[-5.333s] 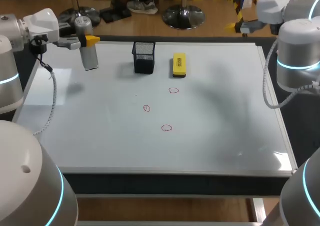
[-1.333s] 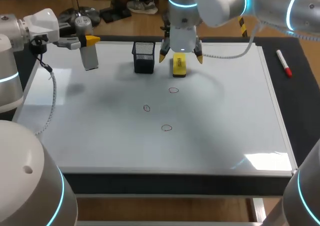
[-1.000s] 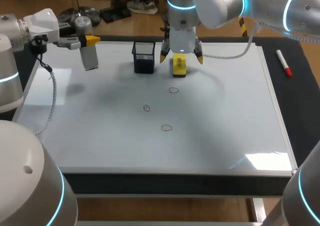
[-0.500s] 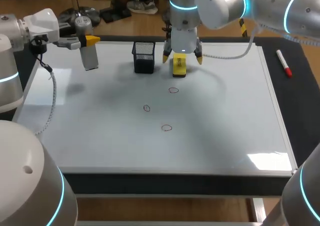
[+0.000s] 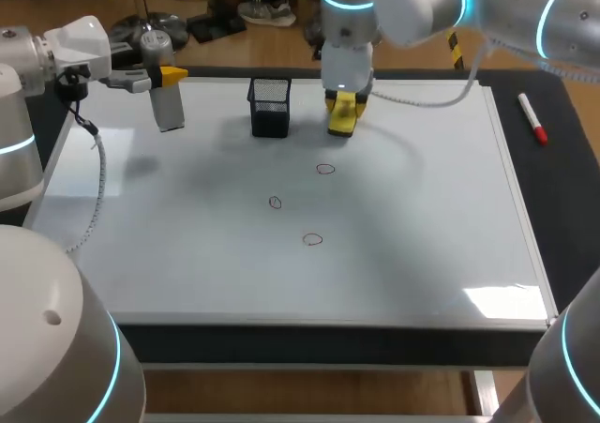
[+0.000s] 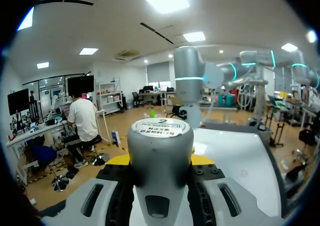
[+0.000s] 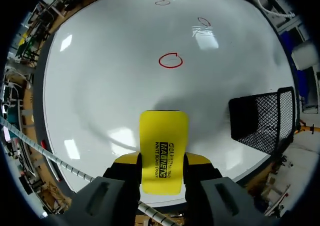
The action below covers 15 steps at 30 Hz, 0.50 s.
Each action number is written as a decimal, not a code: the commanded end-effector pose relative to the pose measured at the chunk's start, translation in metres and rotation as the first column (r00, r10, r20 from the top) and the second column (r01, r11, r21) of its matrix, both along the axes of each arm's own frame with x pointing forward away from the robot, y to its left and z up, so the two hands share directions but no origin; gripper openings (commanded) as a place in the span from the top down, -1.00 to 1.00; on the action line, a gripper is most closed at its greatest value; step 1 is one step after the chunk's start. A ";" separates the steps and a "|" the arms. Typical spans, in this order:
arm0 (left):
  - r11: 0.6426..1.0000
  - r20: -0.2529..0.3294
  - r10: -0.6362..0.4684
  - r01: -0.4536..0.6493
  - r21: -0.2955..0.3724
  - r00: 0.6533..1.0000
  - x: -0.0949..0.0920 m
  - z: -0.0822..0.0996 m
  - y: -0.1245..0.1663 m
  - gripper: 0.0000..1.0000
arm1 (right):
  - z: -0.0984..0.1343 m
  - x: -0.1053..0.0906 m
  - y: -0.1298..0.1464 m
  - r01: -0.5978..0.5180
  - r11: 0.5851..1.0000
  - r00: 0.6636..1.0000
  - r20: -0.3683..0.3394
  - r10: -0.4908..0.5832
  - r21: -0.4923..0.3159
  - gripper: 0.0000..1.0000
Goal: Pick up the inspection probe, press it on each red-marked spot on the whiteboard one by one, put down the probe, pick up the eraser, and wipe off all the red marks.
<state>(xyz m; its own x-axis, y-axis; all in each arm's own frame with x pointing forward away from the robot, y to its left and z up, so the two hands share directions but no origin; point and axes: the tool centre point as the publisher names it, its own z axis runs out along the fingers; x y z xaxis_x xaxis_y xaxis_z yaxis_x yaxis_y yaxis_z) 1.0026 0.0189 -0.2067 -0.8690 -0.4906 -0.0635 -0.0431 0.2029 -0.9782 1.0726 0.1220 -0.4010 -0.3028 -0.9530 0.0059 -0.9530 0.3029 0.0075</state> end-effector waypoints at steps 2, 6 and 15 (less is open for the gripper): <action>1.000 0.003 0.001 -0.001 -0.001 1.000 0.000 0.000 0.000 1.00 | 0.019 -0.004 -0.026 0.149 0.989 0.989 -0.020 -0.149 -0.026 1.00; 1.000 0.003 0.001 -0.001 -0.001 1.000 0.000 0.000 0.000 1.00 | 0.025 -0.007 -0.045 0.248 0.967 0.968 -0.019 -0.250 -0.058 1.00; 1.000 0.003 0.001 -0.001 -0.001 1.000 0.000 0.000 0.000 1.00 | 0.034 -0.023 -0.095 0.415 0.906 0.909 -0.006 -0.417 -0.083 1.00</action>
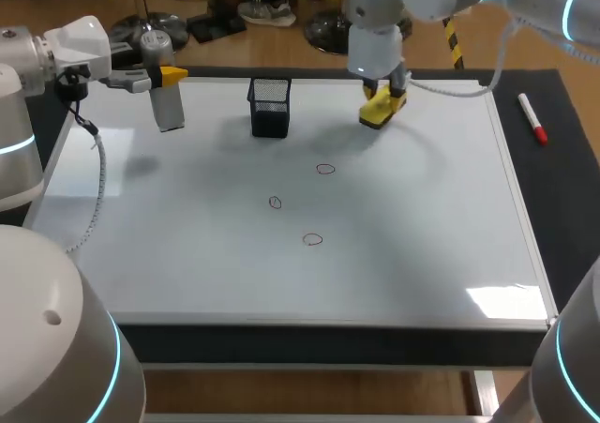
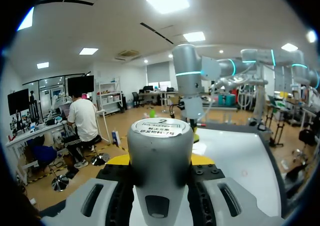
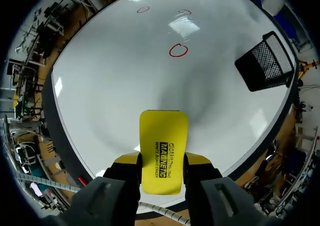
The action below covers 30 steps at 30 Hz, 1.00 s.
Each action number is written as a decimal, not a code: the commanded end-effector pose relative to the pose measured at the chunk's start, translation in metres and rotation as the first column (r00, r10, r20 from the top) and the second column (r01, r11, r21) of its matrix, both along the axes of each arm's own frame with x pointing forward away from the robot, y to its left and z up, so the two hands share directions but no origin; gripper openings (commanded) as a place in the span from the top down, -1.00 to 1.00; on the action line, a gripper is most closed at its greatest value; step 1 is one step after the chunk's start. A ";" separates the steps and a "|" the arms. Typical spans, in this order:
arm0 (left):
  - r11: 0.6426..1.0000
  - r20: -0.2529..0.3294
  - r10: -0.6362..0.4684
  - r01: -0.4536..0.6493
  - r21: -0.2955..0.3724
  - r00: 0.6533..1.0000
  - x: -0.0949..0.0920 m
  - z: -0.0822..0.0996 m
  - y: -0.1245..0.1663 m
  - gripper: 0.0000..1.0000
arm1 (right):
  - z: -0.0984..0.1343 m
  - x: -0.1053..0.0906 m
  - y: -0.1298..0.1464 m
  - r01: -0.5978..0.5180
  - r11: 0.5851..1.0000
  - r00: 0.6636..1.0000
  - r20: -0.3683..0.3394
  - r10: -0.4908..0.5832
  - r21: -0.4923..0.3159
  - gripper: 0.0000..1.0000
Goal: Pick up the inspection probe, press it on each red-marked spot on the whiteboard one by one, put down the probe, pick up the eraser, and wipe off all the red marks.
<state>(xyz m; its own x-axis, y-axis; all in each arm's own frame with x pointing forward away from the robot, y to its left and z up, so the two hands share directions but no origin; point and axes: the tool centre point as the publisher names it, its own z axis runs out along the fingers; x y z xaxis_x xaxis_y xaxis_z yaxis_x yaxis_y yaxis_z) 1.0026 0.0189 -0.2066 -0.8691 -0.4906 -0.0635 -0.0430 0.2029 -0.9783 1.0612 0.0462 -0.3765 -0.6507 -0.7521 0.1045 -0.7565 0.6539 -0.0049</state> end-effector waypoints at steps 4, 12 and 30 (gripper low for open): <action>1.000 0.003 0.002 -0.002 -0.001 1.000 0.000 0.000 0.000 1.00 | 0.009 -0.022 -0.042 0.097 0.995 0.995 0.015 -0.097 0.002 1.00; 1.000 0.003 0.002 -0.002 -0.001 1.000 0.000 0.000 0.000 1.00 | 0.014 -0.048 -0.079 0.211 0.977 0.977 0.034 -0.211 0.000 1.00; 1.000 0.003 0.002 -0.002 -0.001 1.000 0.000 0.000 0.000 1.00 | 0.007 -0.094 -0.115 0.366 0.931 0.931 0.004 -0.366 -0.017 1.00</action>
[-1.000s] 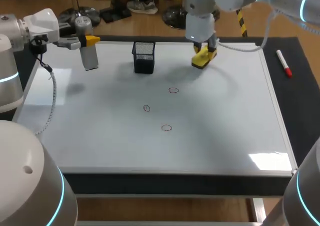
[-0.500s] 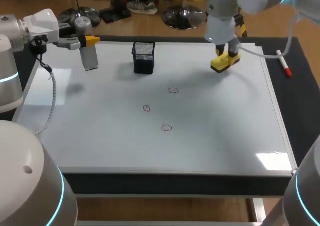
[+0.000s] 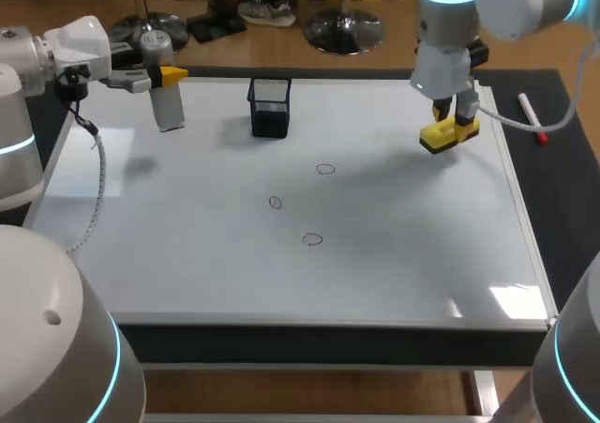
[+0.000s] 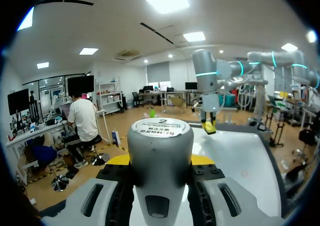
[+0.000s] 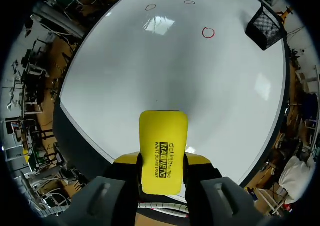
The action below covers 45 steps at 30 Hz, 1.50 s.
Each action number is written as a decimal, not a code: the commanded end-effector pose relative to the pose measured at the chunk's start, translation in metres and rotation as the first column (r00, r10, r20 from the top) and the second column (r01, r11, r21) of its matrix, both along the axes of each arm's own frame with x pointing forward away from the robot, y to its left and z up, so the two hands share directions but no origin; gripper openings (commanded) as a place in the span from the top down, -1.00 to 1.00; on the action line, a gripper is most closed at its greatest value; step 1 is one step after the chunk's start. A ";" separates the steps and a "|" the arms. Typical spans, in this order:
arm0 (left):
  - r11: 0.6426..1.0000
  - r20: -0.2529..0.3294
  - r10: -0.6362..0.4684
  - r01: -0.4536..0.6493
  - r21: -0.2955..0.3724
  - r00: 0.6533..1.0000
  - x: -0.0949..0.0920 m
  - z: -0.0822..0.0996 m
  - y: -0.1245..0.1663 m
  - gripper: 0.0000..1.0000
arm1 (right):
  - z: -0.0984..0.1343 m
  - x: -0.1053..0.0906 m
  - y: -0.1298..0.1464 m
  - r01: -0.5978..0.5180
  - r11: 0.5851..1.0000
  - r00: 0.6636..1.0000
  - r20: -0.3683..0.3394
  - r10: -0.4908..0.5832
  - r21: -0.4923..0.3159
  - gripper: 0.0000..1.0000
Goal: Pick up the inspection probe, press it on each red-marked spot on the whiteboard one by one, put down the probe, pick up the eraser, and wipe off all the red marks.
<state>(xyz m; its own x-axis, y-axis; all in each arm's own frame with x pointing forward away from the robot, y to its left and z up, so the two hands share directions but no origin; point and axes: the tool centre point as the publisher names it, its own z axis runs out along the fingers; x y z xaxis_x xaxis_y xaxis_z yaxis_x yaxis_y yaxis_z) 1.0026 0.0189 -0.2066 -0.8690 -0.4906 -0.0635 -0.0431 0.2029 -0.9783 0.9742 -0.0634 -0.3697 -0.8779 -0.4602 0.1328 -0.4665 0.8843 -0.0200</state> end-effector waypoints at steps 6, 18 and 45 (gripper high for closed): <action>1.000 0.003 0.002 -0.002 -0.001 1.000 0.000 0.000 0.000 1.00 | -0.001 -0.011 -0.008 0.029 0.999 0.999 0.022 -0.030 0.025 1.00; 1.000 0.003 0.002 -0.002 -0.001 1.000 0.000 0.000 0.000 1.00 | -0.002 -0.014 -0.009 0.041 0.999 0.999 0.012 -0.042 0.029 1.00; 0.998 0.012 -0.063 0.064 -0.010 0.998 -0.035 0.007 -0.058 1.00 | -0.002 -0.014 -0.009 0.041 0.999 0.999 0.012 -0.042 0.029 1.00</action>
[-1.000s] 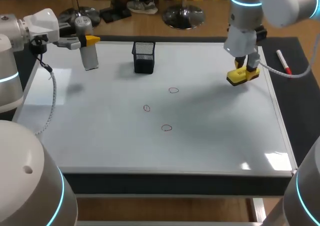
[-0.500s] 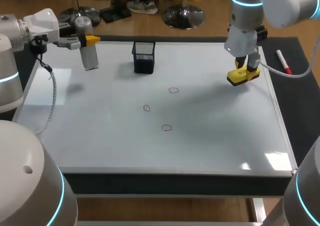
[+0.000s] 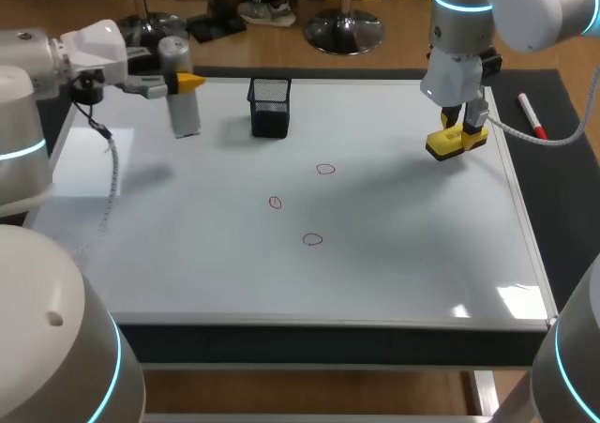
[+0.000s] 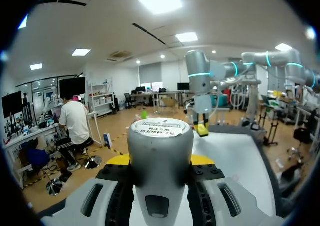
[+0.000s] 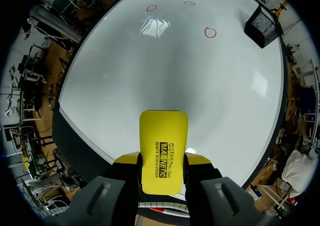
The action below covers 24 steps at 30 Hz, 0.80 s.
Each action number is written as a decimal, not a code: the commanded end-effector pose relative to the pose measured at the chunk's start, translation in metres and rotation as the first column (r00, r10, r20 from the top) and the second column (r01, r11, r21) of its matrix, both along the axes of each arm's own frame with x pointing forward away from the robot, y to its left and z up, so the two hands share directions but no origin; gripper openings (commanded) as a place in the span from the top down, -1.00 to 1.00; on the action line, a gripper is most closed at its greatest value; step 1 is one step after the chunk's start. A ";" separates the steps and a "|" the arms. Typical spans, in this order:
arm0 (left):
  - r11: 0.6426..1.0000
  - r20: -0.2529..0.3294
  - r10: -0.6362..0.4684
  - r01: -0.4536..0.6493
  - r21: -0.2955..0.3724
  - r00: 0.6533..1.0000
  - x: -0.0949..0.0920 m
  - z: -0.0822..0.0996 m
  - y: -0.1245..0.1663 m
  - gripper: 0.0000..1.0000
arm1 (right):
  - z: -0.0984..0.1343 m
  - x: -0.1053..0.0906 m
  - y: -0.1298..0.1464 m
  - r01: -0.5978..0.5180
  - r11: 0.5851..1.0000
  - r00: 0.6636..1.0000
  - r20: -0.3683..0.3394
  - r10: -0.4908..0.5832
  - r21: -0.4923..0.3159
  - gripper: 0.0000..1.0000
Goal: Pick up the inspection probe, press it on each red-marked spot on the whiteboard one by one, put down the probe, pick up the eraser, and wipe off all the red marks.
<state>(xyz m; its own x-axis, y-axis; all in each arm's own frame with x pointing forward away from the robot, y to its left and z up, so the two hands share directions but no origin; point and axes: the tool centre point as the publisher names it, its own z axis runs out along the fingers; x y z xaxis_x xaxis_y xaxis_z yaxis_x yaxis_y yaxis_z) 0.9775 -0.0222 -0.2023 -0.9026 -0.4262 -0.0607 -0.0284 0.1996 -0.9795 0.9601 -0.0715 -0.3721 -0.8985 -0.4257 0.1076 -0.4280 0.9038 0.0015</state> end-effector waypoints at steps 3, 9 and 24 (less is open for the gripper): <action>1.000 0.008 -0.016 0.017 -0.020 1.000 -0.018 0.003 -0.032 1.00 | 0.001 0.000 -0.001 -0.001 1.000 1.000 -0.001 0.001 -0.002 1.00; 0.995 -0.002 -0.087 0.087 -0.041 0.996 -0.035 0.001 -0.065 1.00 | 0.001 0.000 -0.001 -0.001 1.000 1.000 -0.001 0.001 -0.002 1.00; 0.983 -0.029 -0.172 0.169 -0.075 0.985 -0.075 -0.015 -0.109 1.00 | 0.001 0.000 -0.001 -0.001 1.000 1.000 -0.001 0.001 -0.002 1.00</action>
<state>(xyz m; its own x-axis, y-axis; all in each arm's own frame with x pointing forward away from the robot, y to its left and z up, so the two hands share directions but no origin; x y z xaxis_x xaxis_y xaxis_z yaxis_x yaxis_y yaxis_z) 0.9081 -0.1303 -0.2151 -0.9652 -0.2614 0.0017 -0.0393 0.1388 -0.9895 0.9600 -0.0714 -0.3722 -0.8985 -0.4258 0.1073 -0.4281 0.9037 0.0015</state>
